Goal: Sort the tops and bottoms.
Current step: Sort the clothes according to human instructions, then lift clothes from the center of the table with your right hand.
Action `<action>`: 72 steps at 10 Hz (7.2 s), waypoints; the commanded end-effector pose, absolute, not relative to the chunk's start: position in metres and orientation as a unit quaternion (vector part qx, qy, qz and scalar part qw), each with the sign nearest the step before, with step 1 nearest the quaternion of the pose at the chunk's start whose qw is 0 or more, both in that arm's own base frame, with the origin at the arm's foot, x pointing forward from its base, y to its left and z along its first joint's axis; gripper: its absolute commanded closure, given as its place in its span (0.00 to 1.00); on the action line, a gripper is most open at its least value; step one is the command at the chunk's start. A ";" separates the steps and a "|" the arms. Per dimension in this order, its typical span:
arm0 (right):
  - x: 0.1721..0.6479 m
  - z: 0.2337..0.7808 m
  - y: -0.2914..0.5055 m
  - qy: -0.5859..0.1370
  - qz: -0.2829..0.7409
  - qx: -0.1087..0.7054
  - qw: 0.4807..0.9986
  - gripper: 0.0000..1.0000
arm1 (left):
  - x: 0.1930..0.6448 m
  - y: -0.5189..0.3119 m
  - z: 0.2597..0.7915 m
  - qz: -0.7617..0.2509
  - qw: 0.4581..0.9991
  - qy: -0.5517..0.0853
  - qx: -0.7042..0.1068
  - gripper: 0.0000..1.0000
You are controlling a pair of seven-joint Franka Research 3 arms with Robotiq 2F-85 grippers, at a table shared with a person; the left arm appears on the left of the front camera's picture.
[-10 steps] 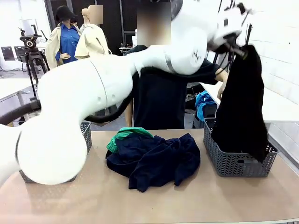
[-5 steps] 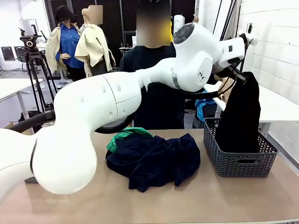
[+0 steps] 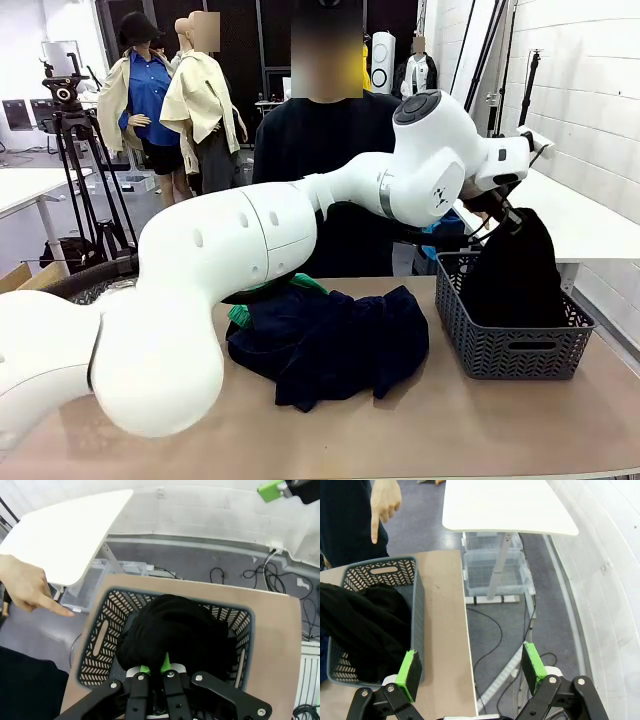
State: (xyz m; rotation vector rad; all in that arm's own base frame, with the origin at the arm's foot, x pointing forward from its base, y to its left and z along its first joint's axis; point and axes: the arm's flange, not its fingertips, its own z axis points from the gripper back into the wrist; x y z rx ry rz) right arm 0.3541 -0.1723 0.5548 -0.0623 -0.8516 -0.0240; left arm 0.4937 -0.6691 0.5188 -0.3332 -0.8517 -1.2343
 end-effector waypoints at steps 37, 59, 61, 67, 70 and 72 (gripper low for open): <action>0.355 0.553 -0.174 -0.413 -0.013 -0.026 0.910 0.00 | 0.462 -0.146 0.603 -0.118 0.904 -0.409 0.048 0.00; 0.456 0.468 0.279 -0.143 0.477 0.065 0.865 0.00 | 0.453 0.030 0.561 -0.048 0.953 -0.298 0.034 0.00; 0.457 0.440 0.286 -0.127 0.474 0.066 0.869 0.00 | 0.453 0.030 0.561 -0.048 0.953 -0.298 0.034 0.00; 0.480 0.387 0.303 -0.100 0.499 0.071 0.858 0.00 | 0.453 0.030 0.561 -0.048 0.953 -0.298 0.034 0.00; 0.489 0.377 0.305 -0.128 0.499 0.067 0.855 0.00 | 0.453 0.030 0.561 -0.048 0.953 -0.298 0.034 0.00; 0.493 0.372 0.307 -0.126 0.493 0.073 0.858 0.00 | 0.453 0.030 0.561 -0.048 0.953 -0.298 0.034 0.00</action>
